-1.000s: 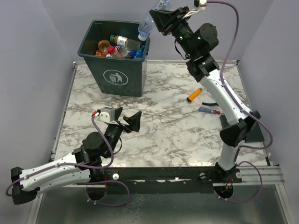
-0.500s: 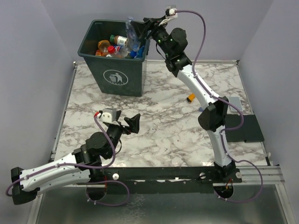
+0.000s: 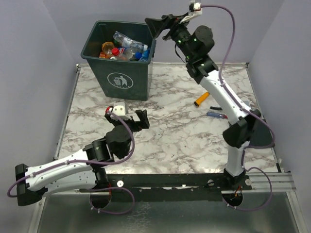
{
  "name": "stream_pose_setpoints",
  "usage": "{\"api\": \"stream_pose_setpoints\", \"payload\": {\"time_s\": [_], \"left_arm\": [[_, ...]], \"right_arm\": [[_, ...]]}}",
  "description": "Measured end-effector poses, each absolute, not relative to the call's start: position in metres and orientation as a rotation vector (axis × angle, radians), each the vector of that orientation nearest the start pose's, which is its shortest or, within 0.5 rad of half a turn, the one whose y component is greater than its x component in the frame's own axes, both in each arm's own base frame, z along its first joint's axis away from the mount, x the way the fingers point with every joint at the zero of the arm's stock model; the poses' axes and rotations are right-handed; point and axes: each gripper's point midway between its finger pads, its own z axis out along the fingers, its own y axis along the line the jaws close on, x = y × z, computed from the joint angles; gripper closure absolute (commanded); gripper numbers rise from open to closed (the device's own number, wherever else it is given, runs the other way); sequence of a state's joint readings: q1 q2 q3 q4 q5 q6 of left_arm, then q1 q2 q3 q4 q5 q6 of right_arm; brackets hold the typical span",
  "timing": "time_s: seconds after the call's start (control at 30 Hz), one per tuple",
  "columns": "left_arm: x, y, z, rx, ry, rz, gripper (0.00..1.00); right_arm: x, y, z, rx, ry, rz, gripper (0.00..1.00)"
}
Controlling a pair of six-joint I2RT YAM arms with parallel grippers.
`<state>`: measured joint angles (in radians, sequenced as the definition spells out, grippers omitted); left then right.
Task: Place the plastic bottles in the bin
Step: Reset both arms
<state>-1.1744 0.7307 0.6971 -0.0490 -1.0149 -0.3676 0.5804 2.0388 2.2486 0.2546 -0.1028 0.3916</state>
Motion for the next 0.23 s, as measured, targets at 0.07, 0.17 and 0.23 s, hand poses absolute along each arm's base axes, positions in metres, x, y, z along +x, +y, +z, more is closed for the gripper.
{"api": "stream_pose_setpoints", "payload": {"time_s": [0.07,0.17,0.23], "left_arm": [[0.231,-0.176,0.289,-0.147,1.638,-0.31,0.01],[0.237,-0.184,0.276,-0.176,1.677,-0.249,0.01],[0.238,-0.184,0.267,-0.193,1.696,-0.23,0.01]], "right_arm": [[0.463,0.339,0.545,-0.185,1.15,0.907,0.0],[0.421,0.301,0.547,-0.145,1.161,0.872,0.0],[0.394,0.274,0.538,-0.112,1.17,0.838,0.0]]}}
